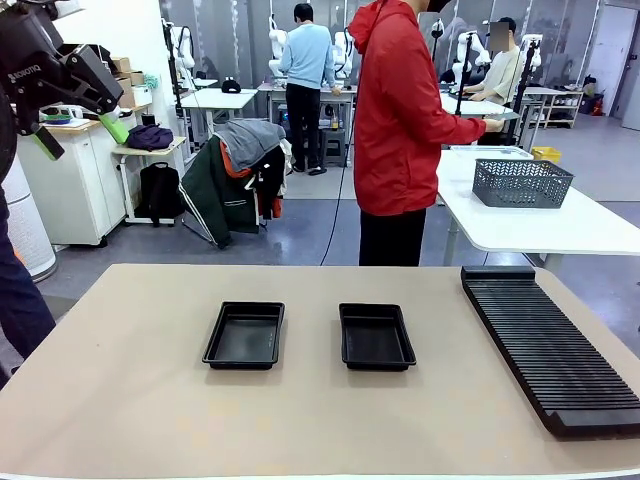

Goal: Inspect and transfer BCBs to ESD trays.
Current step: Pick up the Blank PCB from the PCB Rack and place it in the left ESD tray.

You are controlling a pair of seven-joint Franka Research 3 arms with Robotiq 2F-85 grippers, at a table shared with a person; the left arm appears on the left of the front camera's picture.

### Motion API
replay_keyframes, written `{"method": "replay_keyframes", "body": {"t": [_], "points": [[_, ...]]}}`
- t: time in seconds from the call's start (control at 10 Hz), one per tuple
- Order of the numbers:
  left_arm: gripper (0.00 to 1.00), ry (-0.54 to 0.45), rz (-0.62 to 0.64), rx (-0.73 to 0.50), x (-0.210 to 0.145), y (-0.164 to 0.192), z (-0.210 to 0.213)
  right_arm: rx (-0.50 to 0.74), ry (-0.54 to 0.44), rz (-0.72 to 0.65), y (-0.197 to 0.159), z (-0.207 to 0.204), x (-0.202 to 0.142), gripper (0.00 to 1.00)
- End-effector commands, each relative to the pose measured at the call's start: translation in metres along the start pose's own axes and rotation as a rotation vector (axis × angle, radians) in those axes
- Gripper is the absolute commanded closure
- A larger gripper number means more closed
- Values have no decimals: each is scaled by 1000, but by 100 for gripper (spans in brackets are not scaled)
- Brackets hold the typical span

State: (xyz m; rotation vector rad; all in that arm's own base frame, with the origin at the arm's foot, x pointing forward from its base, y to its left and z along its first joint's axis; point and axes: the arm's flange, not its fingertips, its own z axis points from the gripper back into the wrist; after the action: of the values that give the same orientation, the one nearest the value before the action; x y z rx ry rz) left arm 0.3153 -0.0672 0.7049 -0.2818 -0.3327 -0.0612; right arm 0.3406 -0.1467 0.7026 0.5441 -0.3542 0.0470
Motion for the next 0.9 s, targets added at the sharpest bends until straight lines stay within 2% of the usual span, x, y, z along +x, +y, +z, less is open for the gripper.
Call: {"method": "replay_keyframes", "body": {"t": [0.0, 0.8], "points": [[0, -23, 23, 7, 2, 3, 0, 1, -1, -4, 0, 0, -1, 0], [0, -36, 7, 1, 7, 2, 2, 1, -1, -4, 0, 0, -1, 0]]}}
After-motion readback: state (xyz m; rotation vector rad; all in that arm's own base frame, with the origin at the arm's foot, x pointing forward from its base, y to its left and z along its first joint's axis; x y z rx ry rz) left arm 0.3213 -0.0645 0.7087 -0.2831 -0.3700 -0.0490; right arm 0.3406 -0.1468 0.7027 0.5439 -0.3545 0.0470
